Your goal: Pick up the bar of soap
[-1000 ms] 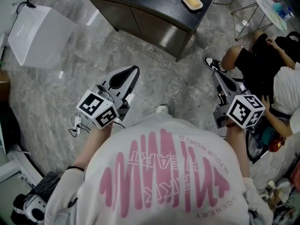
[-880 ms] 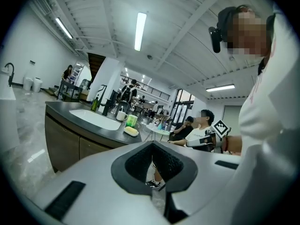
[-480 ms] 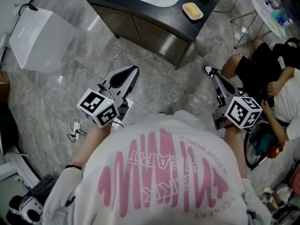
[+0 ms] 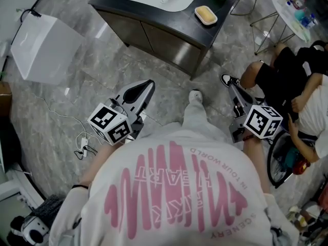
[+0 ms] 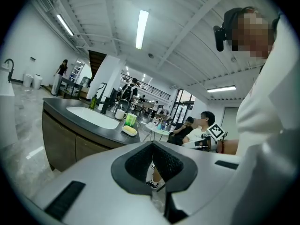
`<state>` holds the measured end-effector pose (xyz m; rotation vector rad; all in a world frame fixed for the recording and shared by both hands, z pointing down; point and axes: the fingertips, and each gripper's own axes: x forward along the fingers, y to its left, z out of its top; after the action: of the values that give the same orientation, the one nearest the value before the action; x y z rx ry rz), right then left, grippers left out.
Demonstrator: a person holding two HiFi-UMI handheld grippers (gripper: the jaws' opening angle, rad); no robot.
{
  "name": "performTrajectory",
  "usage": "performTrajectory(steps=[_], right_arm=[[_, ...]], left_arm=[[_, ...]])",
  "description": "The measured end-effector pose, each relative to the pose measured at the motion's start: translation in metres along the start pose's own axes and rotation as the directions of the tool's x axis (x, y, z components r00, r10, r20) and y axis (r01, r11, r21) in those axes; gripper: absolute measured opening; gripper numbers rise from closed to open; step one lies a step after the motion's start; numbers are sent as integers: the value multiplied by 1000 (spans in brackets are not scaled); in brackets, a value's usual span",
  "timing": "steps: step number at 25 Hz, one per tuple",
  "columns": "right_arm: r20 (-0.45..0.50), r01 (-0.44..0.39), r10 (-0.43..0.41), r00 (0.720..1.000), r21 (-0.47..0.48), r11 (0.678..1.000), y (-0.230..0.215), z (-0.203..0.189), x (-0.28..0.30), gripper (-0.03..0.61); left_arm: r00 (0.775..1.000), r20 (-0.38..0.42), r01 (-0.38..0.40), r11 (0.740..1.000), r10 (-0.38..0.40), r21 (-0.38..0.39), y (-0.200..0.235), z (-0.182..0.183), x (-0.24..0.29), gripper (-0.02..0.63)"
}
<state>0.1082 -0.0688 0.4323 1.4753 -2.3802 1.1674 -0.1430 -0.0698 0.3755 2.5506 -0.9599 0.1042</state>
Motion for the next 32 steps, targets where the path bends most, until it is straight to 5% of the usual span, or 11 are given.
performTrajectory(steps=[9, 32], right_arm=[[-54, -84, 79, 995, -98, 992, 0, 49, 48, 12], [-125, -161, 146, 981, -121, 979, -54, 135, 114, 12]], left_arm=[[992, 51, -117, 992, 119, -47, 32, 20, 13, 8], [968, 72, -236, 968, 242, -83, 68, 57, 84, 9]])
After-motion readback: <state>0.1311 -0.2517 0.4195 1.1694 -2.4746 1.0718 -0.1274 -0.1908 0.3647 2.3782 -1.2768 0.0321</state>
